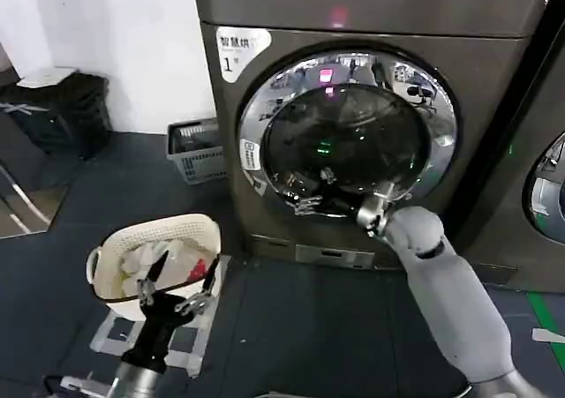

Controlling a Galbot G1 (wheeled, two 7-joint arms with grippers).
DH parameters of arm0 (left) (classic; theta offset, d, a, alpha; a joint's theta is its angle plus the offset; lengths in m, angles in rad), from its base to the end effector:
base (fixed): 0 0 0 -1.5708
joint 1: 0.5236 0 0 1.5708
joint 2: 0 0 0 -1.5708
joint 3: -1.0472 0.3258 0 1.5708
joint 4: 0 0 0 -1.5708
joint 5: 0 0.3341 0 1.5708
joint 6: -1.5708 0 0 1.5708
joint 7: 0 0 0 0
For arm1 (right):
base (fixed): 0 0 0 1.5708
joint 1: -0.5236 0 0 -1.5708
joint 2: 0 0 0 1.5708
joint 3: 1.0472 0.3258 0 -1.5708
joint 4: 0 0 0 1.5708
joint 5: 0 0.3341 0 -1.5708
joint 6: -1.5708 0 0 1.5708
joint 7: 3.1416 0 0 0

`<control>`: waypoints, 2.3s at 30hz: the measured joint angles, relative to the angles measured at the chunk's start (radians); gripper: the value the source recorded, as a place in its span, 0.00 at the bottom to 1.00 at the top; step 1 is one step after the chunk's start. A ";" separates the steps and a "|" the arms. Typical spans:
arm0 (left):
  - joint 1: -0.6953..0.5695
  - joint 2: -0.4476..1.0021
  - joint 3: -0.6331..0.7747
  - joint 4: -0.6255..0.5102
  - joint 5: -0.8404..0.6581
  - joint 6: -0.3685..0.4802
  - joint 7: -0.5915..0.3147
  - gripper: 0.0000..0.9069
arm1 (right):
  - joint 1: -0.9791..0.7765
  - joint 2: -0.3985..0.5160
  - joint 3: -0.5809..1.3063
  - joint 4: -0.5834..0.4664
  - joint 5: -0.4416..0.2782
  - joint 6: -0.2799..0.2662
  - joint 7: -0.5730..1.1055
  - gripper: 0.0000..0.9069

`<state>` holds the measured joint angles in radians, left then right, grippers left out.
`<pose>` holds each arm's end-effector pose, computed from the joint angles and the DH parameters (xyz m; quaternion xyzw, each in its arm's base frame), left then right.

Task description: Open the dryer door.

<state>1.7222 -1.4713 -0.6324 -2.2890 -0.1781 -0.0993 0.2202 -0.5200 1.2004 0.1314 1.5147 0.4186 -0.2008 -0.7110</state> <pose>0.1311 0.0377 -0.2365 0.1012 0.9919 -0.0073 0.0759 0.4512 -0.0059 -0.1624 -0.4967 0.8648 -0.0616 0.0415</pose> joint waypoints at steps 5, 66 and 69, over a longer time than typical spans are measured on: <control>0.001 0.000 0.003 0.002 -0.003 0.000 0.006 1.00 | 0.026 0.026 -0.029 -0.031 -0.016 0.000 0.011 1.00; -0.054 0.019 -0.086 0.001 -0.075 0.096 0.004 1.00 | 0.031 0.030 -0.084 -0.056 0.051 0.055 -0.258 1.00; -0.061 0.023 -0.111 0.013 -0.075 0.070 0.022 1.00 | 0.003 0.013 -0.062 -0.029 0.064 0.070 -0.314 1.00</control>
<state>1.6612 -1.4481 -0.7434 -2.2763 -0.2536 -0.0296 0.2424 -0.5172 1.2137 0.0690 1.4854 0.4828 -0.1305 -1.0252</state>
